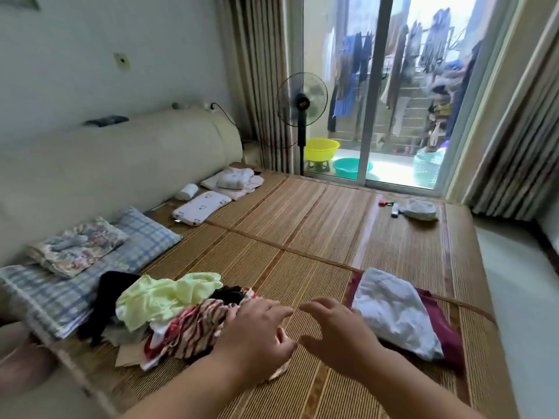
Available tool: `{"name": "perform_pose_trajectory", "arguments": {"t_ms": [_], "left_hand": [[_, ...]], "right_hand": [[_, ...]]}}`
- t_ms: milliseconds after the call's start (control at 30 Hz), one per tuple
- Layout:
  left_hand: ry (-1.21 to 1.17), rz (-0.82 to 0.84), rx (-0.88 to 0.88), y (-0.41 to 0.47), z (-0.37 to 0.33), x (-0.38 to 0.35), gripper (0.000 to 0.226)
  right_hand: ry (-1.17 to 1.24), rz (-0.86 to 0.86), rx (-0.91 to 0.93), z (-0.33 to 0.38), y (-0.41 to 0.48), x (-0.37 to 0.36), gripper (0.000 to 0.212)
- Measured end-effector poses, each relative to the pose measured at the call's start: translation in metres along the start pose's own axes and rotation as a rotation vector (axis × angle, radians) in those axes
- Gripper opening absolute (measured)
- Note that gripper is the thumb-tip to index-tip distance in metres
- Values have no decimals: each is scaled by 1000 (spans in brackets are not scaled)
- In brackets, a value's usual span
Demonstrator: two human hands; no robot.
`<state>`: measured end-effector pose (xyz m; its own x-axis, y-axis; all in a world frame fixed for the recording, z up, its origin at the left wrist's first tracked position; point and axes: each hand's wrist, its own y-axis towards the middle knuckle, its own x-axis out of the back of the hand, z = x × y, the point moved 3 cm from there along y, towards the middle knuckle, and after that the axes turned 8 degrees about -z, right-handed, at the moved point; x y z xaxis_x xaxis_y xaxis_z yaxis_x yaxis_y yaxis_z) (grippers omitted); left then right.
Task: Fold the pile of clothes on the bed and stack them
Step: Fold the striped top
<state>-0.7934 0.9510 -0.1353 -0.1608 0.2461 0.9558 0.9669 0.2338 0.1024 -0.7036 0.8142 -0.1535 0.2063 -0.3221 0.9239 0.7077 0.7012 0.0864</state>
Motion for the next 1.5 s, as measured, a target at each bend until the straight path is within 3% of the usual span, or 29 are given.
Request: {"name": "perform_pose_trajectory", "arguments": {"t_ms": [367,600,733,1133,1267,1367,1433,1500], "left_hand": [[-72,84,110,21,182,-5,56],[-34,301,107,58,342,-22,57],[-27,422,107,71,398,-64,57],[-23,707,61,74,446,-255,55],[-20,680,-2,90,444,-306,57],[-70,624,24,99,433,-339,57],[-82,640,41,94,424,-356,56],[-74,679,34,87,416,-365,56]], "right_hand": [[3,91,-64,79,96,-83,54],[52,192,-262,134,190,-168,54],[56,248,-366,128,202,-220,56],[129,466,-636,51,195,-407,58],[201,370,-754,21,192,-460,78],[401,236,-921,1,190,-486,81],[475,225,-976,-5,188,-496,70],[421,252,-930,-10,191,-496,42]]}}
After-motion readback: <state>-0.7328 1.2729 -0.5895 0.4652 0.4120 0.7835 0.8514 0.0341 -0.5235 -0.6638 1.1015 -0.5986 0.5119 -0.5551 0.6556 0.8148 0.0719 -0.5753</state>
